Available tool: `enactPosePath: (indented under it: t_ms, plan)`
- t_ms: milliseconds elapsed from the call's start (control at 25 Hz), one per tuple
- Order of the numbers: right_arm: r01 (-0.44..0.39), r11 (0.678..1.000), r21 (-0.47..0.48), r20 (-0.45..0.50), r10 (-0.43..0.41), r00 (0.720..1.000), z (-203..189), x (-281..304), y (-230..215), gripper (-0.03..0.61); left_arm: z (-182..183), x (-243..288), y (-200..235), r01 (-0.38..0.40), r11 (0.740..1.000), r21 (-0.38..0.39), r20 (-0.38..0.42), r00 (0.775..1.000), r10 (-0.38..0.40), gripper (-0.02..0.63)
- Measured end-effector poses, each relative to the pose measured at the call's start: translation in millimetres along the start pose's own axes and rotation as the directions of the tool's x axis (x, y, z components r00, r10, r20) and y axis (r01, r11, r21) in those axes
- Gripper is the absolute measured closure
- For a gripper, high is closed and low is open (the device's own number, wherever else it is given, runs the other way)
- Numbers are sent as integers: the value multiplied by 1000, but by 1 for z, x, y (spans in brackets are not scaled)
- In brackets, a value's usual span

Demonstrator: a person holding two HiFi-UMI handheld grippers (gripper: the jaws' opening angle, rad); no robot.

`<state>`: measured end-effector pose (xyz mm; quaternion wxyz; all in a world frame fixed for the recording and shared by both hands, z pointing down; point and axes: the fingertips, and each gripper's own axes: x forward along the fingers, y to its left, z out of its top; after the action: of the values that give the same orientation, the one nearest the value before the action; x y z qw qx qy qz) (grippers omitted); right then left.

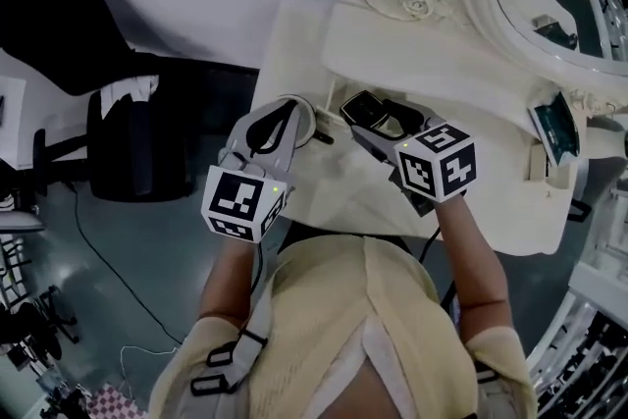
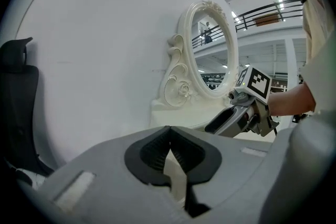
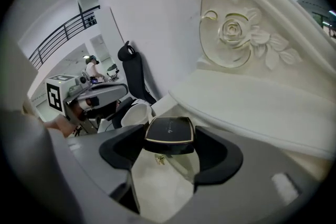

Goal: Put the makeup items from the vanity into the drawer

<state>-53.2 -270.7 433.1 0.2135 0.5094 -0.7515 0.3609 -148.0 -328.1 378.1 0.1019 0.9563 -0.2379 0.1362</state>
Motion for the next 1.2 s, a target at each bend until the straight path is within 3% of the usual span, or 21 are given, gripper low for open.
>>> enactPosePath:
  t_ms: [240, 520, 760, 1200]
  plan:
    - [40, 993, 107, -53, -35, 998, 0, 8, -11, 273, 2, 18, -4, 86, 993, 77, -28, 996, -84, 621]
    - [77, 963, 259, -127, -45, 991, -6, 15, -25, 273, 0, 42, -12, 153, 985, 77, -52, 987, -150, 621]
    - [145, 965, 220, -220, -96, 971, -12, 18, -32, 273, -5, 56, -27, 197, 976, 90, -92, 978, -189, 621]
    - [218, 945, 245, -305, -138, 942, -12, 23, -41, 273, -4, 67, -40, 250, 964, 97, -110, 965, -239, 621]
